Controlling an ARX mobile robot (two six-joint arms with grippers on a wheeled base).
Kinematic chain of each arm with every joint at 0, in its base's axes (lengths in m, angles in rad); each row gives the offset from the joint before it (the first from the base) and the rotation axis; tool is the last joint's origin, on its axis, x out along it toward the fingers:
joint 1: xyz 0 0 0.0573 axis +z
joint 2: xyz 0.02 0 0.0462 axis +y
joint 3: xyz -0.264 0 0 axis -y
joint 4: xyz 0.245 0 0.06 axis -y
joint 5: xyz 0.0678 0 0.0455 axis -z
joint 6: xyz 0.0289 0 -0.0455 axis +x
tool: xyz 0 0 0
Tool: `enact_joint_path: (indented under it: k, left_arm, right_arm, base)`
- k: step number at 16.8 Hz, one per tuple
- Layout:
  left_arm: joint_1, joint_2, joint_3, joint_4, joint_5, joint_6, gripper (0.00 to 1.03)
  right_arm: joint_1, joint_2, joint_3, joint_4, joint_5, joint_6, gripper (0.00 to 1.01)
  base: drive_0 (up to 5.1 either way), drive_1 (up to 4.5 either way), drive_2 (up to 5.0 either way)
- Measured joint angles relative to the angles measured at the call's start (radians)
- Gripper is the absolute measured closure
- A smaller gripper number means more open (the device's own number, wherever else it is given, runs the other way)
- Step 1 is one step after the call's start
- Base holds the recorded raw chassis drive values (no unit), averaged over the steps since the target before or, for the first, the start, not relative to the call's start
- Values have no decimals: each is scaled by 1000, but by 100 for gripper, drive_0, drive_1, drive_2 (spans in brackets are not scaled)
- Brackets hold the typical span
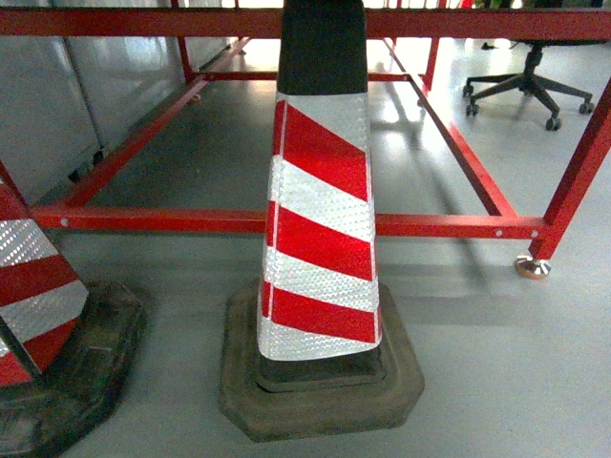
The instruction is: Place box next to blue box on left shelf
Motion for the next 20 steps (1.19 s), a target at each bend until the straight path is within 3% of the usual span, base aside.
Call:
enact_joint_path:
  k: [20]
  left_arm:
    - [0,0,0,-3,0,0,5]
  right_arm:
    - [0,0,0,-2,0,0,3]
  base:
    - [0,0,0]
